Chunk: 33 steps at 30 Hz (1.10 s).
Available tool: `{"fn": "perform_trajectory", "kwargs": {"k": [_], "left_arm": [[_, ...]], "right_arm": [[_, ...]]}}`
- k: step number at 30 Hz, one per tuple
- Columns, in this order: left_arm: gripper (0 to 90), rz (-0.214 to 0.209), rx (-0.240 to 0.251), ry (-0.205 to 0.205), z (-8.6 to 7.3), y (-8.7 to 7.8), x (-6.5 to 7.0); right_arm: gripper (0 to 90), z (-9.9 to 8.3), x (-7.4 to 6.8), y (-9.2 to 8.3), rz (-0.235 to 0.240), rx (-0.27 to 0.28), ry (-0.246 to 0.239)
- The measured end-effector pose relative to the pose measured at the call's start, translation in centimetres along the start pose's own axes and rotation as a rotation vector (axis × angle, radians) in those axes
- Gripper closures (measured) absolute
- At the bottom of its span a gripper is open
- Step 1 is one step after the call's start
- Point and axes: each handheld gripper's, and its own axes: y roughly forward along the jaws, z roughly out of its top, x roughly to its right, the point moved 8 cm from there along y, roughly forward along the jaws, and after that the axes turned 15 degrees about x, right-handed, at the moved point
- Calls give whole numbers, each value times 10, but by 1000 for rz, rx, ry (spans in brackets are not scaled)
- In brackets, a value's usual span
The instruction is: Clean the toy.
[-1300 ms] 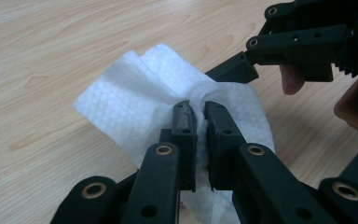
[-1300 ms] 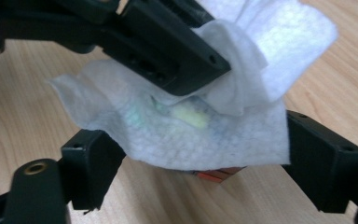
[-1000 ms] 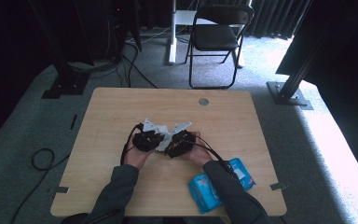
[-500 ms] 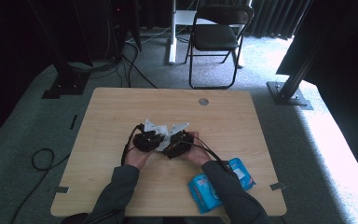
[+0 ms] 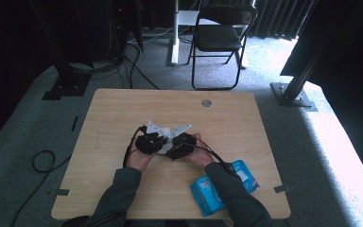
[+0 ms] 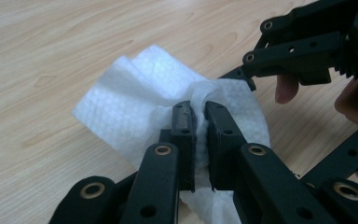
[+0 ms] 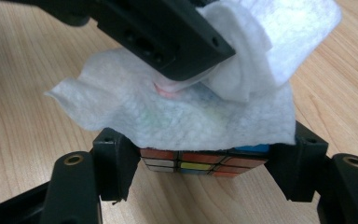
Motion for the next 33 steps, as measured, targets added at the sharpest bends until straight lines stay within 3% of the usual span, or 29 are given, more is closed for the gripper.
{"fn": "perform_trajectory", "kwargs": {"k": [7,16,22,33], "left_arm": [[842,15,26,7,8,-5,-4],[844,48,16,-1,7,-6,-16],[843,46,17,-1,8,-5,-14],[842,22,7,42,12,0,-2]], "right_arm": [[339,1,-1,-2,1,11,-9],[341,3,-5,-4,8,26,-29],[342,7,-5,-7,8,53,-22],[343,9,-4,-9,-5,76,-23]]}}
